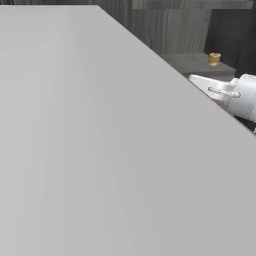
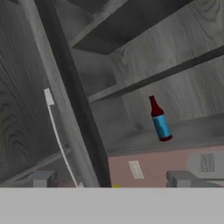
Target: Get the candle and the beer from the cabinet and move them to the dining counter.
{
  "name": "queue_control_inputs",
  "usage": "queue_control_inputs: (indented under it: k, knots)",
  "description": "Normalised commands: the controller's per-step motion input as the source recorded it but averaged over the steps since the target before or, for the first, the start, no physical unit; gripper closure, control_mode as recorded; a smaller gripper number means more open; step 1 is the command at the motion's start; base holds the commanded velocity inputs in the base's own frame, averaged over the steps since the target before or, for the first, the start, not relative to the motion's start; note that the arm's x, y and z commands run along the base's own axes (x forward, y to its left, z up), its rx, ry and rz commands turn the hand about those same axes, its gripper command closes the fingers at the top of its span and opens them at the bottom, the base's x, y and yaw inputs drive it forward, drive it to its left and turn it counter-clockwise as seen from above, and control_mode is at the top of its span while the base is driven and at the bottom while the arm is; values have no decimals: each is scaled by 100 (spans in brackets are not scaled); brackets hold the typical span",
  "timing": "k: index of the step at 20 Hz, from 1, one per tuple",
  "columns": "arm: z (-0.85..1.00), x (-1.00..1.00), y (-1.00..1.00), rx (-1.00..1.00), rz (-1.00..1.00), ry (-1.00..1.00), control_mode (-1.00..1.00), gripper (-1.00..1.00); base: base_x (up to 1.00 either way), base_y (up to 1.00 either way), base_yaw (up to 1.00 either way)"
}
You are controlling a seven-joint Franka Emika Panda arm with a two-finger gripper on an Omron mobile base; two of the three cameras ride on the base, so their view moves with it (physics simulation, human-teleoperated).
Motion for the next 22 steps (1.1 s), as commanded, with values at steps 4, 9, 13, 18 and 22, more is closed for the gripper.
queue_control_inputs:
  k: [4, 9, 13, 18, 22]
  knots:
    - [-10, 0, -27, 16, 9, 6, -100, -100, 0, 0, 0]
    - [0, 12, -2, 11, 3, 17, -100, -100, 0, 0, 0]
    - [1, 27, 13, 6, 1, 28, -100, -100, 0, 0, 0]
    - [2, 25, 17, 7, 7, 34, -100, -100, 0, 0, 0]
    - [-5, 28, 26, 9, 12, 30, -100, -100, 0, 0, 0]
